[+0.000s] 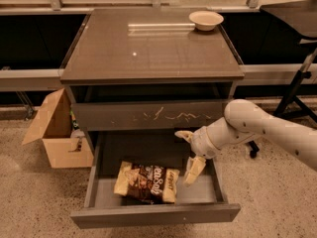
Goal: Pick brown chip bag from middle drawer and place on counter
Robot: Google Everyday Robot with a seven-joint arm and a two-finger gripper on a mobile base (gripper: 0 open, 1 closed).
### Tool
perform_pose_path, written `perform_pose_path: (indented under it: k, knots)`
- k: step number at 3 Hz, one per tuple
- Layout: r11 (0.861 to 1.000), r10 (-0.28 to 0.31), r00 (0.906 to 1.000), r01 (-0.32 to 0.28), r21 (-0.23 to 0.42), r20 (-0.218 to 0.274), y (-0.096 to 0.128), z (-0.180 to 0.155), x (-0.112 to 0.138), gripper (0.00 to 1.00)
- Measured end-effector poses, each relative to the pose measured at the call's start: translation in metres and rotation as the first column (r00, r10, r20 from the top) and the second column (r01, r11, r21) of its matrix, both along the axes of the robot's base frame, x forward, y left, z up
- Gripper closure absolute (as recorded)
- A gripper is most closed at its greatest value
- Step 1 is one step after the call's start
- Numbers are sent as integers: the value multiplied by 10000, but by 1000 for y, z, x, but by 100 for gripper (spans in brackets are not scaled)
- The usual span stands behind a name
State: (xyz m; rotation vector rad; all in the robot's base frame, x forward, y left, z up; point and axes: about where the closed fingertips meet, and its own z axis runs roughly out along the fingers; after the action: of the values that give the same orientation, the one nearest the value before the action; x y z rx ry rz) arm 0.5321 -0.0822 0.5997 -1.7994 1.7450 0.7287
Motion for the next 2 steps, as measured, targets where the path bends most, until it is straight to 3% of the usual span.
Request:
perform_pose_path:
  k: [1,2]
  knots:
    - [9962,629,9980,-621,611,-117,44,-44,29,0]
    - [9963,624,9979,-614,599,-151,45,-46,30,0]
